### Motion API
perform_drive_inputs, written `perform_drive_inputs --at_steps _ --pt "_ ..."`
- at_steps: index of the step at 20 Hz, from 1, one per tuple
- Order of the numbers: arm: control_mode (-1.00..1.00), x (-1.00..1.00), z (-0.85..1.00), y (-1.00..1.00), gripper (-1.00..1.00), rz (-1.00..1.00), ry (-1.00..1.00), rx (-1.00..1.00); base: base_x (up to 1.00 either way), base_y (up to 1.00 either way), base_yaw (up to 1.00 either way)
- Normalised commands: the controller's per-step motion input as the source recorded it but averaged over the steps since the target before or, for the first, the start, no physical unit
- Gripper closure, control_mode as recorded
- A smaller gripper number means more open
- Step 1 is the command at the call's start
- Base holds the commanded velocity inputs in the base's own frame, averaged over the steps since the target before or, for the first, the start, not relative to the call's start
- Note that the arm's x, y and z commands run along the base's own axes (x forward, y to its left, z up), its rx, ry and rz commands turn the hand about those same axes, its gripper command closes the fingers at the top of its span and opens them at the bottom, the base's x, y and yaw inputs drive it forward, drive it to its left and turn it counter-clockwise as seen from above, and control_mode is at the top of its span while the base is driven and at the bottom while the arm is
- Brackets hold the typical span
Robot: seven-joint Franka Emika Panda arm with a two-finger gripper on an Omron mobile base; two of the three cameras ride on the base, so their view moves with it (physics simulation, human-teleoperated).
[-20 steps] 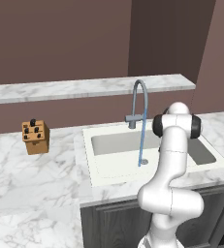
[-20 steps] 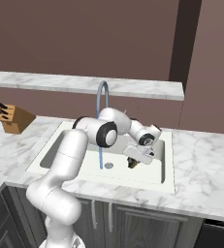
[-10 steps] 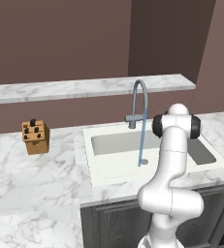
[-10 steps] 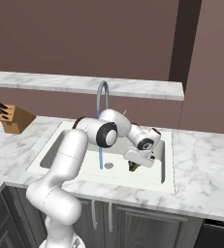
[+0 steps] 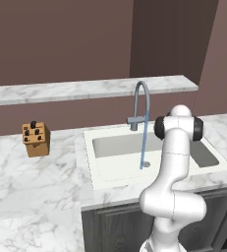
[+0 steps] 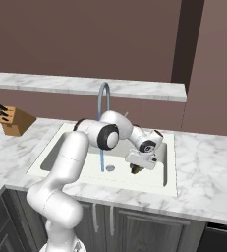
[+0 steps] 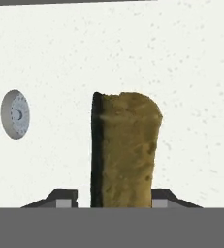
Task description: Soak the sponge with water for a few seconds and then drop it inside the sink.
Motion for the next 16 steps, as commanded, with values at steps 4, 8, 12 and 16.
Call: perform_drive_inputs --at_steps 4,8,12,16 --pt "-1.0 -0.21 0.54 0.0 -1.0 0.0 -0.05 0.0 0.0 0.0 0.0" --pt "-1.0 -0.17 0.72 0.0 -1.0 0.0 -0.01 0.0 0.0 0.0 0.0" --pt "-1.0 -0.15 0.74 0.0 -1.0 0.0 0.0 0.0 0.0 0.0 0.0" --pt "-1.0 -0.19 0.59 0.0 -1.0 0.0 0.0 0.0 0.0 0.0 0.0"
